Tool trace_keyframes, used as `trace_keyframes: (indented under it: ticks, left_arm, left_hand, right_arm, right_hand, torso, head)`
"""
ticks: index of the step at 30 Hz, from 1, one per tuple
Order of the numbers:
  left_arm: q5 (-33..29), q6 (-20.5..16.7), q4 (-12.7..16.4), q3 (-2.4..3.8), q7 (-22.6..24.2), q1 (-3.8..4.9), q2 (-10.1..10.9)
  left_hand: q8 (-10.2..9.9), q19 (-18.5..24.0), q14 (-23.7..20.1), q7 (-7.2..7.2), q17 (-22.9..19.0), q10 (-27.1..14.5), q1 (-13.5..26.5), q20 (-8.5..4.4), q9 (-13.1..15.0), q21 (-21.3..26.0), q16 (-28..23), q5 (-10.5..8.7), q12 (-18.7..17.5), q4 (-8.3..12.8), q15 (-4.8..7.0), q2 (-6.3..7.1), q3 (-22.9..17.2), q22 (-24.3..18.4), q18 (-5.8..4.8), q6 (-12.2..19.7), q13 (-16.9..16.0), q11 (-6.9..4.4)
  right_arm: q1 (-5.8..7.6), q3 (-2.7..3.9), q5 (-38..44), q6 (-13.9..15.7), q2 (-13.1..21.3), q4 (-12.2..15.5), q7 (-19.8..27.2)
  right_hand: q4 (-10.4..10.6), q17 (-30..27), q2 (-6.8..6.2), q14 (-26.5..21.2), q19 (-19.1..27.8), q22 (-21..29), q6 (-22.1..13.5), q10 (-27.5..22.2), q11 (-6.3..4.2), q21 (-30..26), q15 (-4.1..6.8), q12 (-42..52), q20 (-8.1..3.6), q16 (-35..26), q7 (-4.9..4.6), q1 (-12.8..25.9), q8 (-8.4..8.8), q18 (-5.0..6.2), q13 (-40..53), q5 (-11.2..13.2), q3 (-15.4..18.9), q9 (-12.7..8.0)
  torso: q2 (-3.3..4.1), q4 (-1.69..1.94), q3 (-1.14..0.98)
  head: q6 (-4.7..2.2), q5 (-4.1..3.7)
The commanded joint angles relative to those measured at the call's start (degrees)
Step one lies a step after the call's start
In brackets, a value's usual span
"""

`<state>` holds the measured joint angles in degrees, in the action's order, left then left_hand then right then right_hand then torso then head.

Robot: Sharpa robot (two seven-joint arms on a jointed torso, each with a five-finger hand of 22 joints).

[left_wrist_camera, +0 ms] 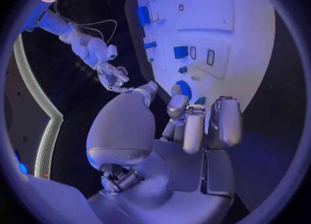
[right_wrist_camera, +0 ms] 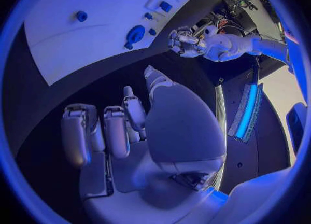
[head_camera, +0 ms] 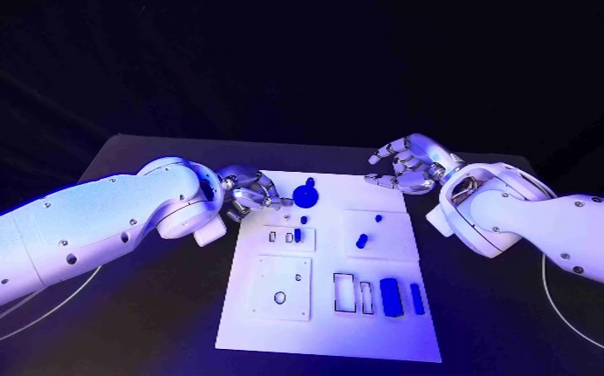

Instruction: Assemble the parts on the task board

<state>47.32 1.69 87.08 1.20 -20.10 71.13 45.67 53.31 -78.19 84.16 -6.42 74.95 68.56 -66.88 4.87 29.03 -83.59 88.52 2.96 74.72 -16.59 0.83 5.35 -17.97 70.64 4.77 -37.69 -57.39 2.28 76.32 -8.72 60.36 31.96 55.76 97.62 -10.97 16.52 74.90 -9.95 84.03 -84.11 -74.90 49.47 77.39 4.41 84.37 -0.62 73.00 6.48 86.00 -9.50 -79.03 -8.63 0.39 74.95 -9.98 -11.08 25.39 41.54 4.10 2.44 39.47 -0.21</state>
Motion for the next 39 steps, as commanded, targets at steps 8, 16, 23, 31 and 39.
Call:
trace_keyframes:
  ticks: [8, 16, 23, 31, 39]
  left_arm:
    - [7.1, 6.6, -1.8, -0.14, -7.7, 0.81, -2.7]
    - [8.2, 7.2, -2.9, -0.52, -8.3, 1.45, -4.6]
    - [8.4, 8.6, -2.8, -0.66, -8.6, 1.61, -5.6]
    - [8.6, 10.2, -3.4, -1.12, -8.9, 1.65, -6.9]
    - [8.7, 10.8, -4.1, -1.63, -9.0, 1.65, -8.1]
  left_hand:
    - [-0.4, 0.4, 4.4, -0.16, 10.5, -0.6, 0.3, -0.09, 0.0, 0.3, -0.3, -0.1, -0.6, -0.2, 0.36, 0.29, 0.0, -0.3, -0.74, -0.1, 0.6, 0.1]
    - [-0.5, 0.3, 4.4, -0.05, 10.5, -0.3, 1.5, -0.1, 0.0, 0.3, -0.3, -0.1, -0.6, -0.3, 0.41, 0.04, 0.1, -0.2, -0.76, -0.7, 0.5, 0.02]
    - [-0.5, 0.4, 4.4, 0.22, 10.4, -0.5, 2.4, -0.18, 0.1, 0.4, -0.4, -0.1, -1.0, -0.3, 0.58, -0.54, 0.1, -0.3, -0.74, -1.6, 1.0, -0.2]
    - [-0.8, 0.4, 4.4, 0.36, 10.4, -1.0, 3.7, -0.31, 0.0, 0.5, -0.4, -0.11, -1.8, -0.3, 0.72, -0.84, 0.2, -0.4, -0.72, -2.0, 2.1, -0.34]
    - [-0.8, 0.4, 4.4, 0.37, 10.4, -1.1, 3.8, -0.32, 0.0, 0.4, -0.4, -0.11, -1.8, -0.3, 0.73, -0.86, 0.2, -0.3, -0.72, -2.0, 2.2, -0.35]
  right_arm:
    - [0.04, 0.01, -0.7, -1.5, -0.3, -1.3, -0.6]
    - [0.04, 0.0, -0.6, -1.7, -0.7, -1.7, -0.9]
    - [0.04, 0.0, -0.4, -1.7, -0.9, -2.0, -0.9]
    - [0.04, -0.01, -0.3, -1.8, -1.1, -2.2, -1.0]
    - [0.04, -0.01, -0.3, -1.8, -1.2, -2.2, -1.1]
  right_hand:
    - [-0.1, 7.3, -0.02, 4.0, -2.5, -12.3, 0.5, 0.5, 0.15, 0.1, 0.23, 0.4, 0.11, -0.3, 0.06, -0.4, -0.22, 1.04, 0.7, -0.2, 0.1, 0.1]
    - [-0.2, 7.3, -0.07, 4.0, -2.6, -12.3, 0.5, 0.6, 0.13, 0.1, 0.26, 0.5, 0.09, -0.3, 0.08, -0.4, -0.26, 1.02, 0.8, -0.2, 0.2, 0.1]
    - [-0.2, 7.3, -0.07, 4.0, -2.5, -12.3, 0.6, 0.5, 0.12, 0.1, 0.26, 0.4, 0.08, -0.3, 0.09, -0.4, -0.27, 1.04, 0.8, -0.2, 0.2, 0.1]
    - [-0.2, 7.3, -0.07, 4.0, -2.5, -12.3, 0.6, 0.5, 0.12, 0.1, 0.26, 0.4, 0.08, -0.3, 0.09, -0.4, -0.27, 1.04, 0.8, -0.2, 0.2, 0.1]
    - [-0.2, 7.3, -0.07, 4.0, -2.5, -12.3, 0.6, 0.5, 0.12, 0.1, 0.26, 0.4, 0.08, -0.3, 0.09, -0.4, -0.27, 1.04, 0.8, -0.2, 0.2, 0.1]
  torso:
    - [-0.28, -0.03, -0.12]
    - [-0.34, -0.07, -0.14]
    - [-0.3, -0.07, -0.08]
    - [-0.29, -0.05, -0.06]
    - [-0.3, -0.11, -0.05]
  head:
    - [0.67, 0.38]
    - [0.97, 0.5]
    - [0.95, 0.42]
    - [1.03, 0.16]
    - [1.2, 0.16]
